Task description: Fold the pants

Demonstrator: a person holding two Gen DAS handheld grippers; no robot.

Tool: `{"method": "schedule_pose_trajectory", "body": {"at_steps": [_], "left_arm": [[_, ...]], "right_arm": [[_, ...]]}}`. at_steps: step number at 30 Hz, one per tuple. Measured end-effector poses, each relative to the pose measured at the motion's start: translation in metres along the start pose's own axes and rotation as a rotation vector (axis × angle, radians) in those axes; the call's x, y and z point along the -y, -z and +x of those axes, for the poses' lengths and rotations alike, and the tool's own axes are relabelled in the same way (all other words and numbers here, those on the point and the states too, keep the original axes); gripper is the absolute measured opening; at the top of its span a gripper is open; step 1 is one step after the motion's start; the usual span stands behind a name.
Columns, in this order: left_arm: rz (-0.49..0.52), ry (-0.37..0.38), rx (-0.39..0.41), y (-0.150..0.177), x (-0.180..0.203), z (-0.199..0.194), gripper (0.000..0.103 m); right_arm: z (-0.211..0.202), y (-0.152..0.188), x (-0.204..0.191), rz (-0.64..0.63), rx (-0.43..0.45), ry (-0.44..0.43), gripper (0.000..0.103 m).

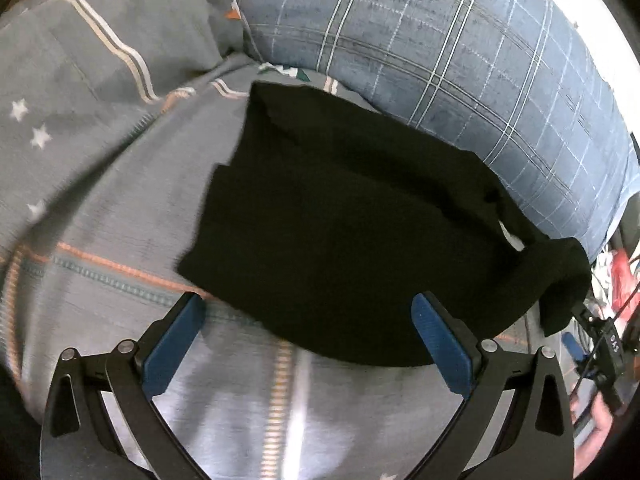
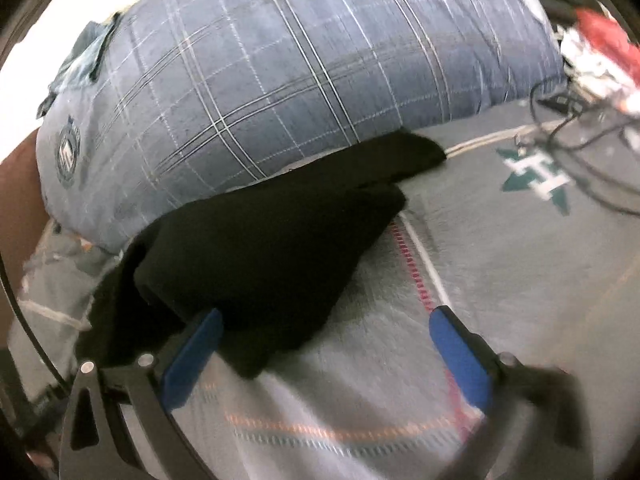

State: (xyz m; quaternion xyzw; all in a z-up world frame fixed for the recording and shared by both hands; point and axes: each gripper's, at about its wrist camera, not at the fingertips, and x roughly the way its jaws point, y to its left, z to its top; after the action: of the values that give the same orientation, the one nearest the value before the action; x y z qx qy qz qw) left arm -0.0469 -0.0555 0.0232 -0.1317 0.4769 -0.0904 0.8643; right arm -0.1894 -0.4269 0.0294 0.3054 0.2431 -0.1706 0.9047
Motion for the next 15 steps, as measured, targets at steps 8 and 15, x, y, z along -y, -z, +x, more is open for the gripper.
{"method": "schedule_pose_trajectory", "body": {"at_steps": [8,15], "left_arm": [[0.176,-0.005,0.029,-0.004,0.034,0.008,0.019],[0.26,0.116,0.014,-0.015,0.021,-0.02,0.008]], "right_arm": [[0.009,-0.01,-0.014,-0.117,0.013,-0.032,0.014],[-0.067,-0.012,-0.025,-0.383,0.182,0.149,0.011]]}}
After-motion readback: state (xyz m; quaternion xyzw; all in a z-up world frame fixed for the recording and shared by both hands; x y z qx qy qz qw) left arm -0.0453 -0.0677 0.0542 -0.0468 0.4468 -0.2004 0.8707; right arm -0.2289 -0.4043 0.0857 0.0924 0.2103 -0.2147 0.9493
